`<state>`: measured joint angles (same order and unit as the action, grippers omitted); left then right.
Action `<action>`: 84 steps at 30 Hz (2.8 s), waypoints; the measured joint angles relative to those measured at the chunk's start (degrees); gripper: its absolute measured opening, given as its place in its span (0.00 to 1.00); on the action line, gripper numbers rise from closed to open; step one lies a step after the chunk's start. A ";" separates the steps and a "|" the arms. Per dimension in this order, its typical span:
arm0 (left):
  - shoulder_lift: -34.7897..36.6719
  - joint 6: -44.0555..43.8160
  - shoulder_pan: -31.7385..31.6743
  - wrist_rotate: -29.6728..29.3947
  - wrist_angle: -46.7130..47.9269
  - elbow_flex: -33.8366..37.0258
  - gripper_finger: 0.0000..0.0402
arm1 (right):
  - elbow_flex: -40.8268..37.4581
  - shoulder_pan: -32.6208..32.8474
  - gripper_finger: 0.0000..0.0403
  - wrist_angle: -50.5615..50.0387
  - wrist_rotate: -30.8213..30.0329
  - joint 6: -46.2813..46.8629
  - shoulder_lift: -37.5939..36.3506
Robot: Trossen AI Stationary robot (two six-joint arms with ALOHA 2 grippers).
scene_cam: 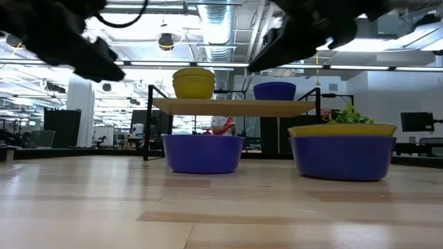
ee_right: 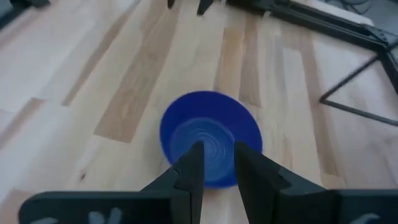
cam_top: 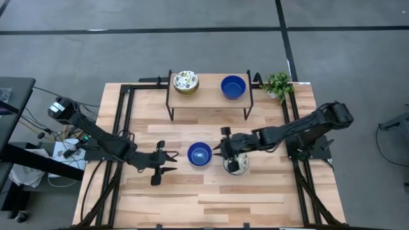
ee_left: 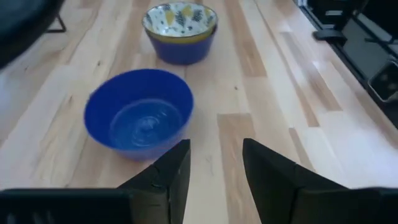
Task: Pick & Place Mini bowls
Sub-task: Stack the blue bowl on top of the blue bowl on the shelf
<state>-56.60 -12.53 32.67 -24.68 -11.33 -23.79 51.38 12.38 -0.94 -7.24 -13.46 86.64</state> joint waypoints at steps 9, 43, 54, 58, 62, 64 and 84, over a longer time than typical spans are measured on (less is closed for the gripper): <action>3.44 0.24 2.59 -5.80 -0.87 1.40 0.36 | 10.08 0.33 0.20 -6.66 1.50 -4.20 9.33; 2.89 2.76 2.54 -7.06 -3.47 1.44 0.36 | 12.10 0.70 0.20 -5.11 1.06 -3.51 12.45; 2.84 1.57 2.54 -7.24 -3.75 1.44 0.36 | 12.08 0.72 0.20 -3.44 1.15 -3.51 12.45; 2.84 1.62 2.54 -7.24 -3.75 1.44 0.36 | 12.08 1.06 0.20 -3.34 1.25 -3.55 12.45; 2.84 1.66 2.54 -7.24 -3.75 1.42 0.36 | 12.06 1.51 0.20 -3.34 1.30 -3.63 12.45; 2.84 1.67 2.54 -7.24 -3.75 1.42 0.36 | 12.06 1.51 0.20 -3.34 1.30 -3.65 12.43; 2.84 1.74 2.54 -7.24 -3.79 1.40 0.36 | 12.17 1.44 0.20 -5.55 5.33 -7.58 17.76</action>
<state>-53.76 -10.79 35.20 -31.92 -15.12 -22.39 63.55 13.82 -6.48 -1.91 -21.04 104.40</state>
